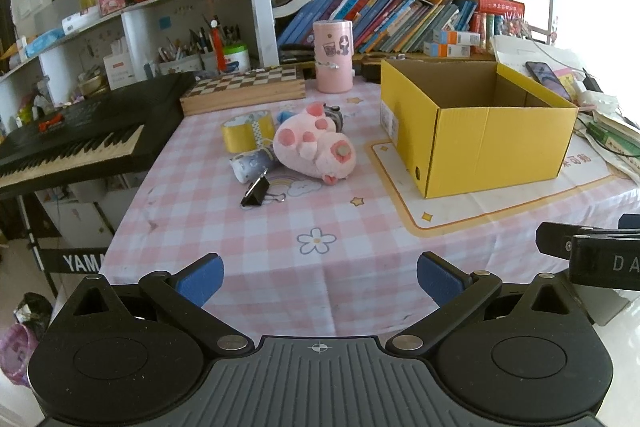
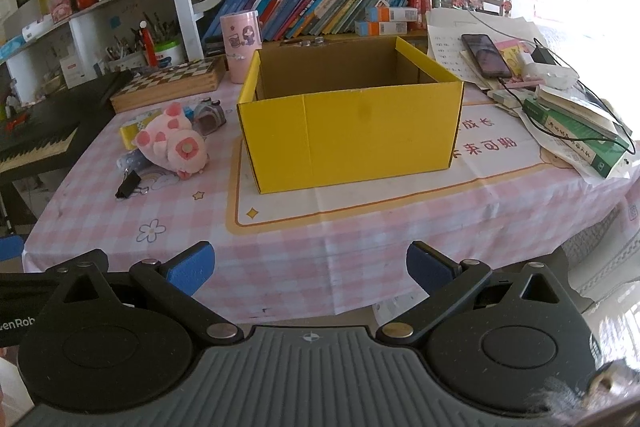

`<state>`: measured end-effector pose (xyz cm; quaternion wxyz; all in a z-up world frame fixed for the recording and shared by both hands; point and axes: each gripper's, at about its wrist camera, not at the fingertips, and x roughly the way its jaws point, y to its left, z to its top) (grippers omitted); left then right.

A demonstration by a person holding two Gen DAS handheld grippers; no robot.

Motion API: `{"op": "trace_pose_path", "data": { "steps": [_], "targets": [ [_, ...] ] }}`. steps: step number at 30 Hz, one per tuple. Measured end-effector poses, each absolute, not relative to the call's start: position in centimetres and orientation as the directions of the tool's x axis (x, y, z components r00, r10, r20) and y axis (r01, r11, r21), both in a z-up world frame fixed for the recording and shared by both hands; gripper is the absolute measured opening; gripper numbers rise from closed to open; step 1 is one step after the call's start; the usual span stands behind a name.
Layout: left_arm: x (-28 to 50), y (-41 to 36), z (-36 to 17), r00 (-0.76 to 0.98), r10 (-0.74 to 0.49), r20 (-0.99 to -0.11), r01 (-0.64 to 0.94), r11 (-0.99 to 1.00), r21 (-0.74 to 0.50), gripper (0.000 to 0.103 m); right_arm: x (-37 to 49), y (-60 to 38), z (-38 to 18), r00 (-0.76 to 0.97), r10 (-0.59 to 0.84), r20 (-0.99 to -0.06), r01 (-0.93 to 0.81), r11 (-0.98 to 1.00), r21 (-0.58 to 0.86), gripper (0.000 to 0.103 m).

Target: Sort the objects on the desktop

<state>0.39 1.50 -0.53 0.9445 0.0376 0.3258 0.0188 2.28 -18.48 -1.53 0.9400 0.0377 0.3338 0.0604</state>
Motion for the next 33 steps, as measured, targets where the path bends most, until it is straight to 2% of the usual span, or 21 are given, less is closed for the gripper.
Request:
{"op": "trace_pose_path", "data": {
  "steps": [33],
  "targets": [
    [1.3, 2.4, -1.0, 0.763, 0.067, -0.643, -0.033, 0.997, 0.066, 0.103, 3.3, -16.9, -1.8, 0.741, 0.168, -0.651, -0.154, 0.985, 0.079, 0.101]
  ]
}}
